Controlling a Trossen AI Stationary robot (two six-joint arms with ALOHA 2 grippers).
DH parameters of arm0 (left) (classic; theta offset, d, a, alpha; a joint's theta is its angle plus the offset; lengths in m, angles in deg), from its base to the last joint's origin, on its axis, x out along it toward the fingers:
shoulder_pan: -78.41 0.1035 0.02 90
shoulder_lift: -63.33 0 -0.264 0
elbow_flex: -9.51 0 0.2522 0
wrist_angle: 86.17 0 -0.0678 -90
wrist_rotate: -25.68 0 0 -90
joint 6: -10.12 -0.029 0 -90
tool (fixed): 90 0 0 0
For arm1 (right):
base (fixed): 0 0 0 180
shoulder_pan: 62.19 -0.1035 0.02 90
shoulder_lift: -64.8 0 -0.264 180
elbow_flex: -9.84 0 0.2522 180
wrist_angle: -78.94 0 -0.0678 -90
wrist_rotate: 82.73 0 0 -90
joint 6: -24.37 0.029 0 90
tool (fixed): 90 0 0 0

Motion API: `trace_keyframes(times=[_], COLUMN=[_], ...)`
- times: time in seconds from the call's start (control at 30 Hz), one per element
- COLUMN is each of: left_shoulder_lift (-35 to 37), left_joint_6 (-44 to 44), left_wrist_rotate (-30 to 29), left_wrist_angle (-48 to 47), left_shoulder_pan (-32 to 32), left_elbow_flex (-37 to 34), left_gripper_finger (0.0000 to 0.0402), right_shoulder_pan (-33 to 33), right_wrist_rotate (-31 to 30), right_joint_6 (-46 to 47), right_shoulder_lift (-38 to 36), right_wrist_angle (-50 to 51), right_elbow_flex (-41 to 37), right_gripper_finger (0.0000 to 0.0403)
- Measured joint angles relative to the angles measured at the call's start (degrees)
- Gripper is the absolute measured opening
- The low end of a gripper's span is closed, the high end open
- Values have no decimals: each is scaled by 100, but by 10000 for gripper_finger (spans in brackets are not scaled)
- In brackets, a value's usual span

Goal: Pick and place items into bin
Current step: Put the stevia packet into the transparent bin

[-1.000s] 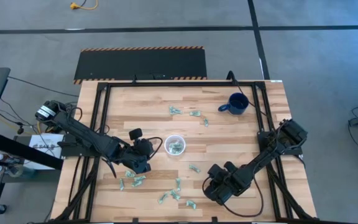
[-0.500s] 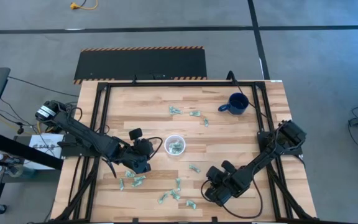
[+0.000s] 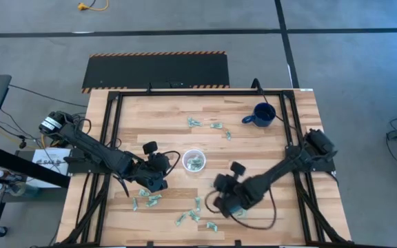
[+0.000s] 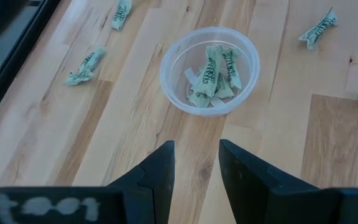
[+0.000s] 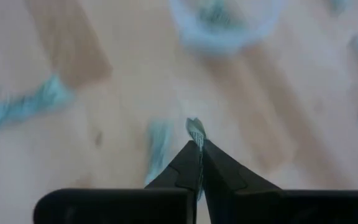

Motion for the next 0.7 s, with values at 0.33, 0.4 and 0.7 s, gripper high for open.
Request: trace_keyframes(times=[0.33,0.4,0.7], left_shoulder_lift=[0,0,0], left_joint_6=[105,303,958], left_wrist_rotate=[9,40,61], left_wrist_angle=[-170,-401,-1127], left_shoulder_pan=[0,0,0], left_elbow_flex=[0,0,-1], left_gripper_finger=[116,116,116], right_shoulder_pan=[1185,1382,1800], right_wrist_rotate=[454,770,1293], right_joint_6=[-2618,-2878,-3555], right_shoulder_lift=[-7,-7,26], right_wrist_angle=[-1279,-1433,-1801], right_elbow_flex=[276,276,275], right_gripper_finger=[4,3,14])
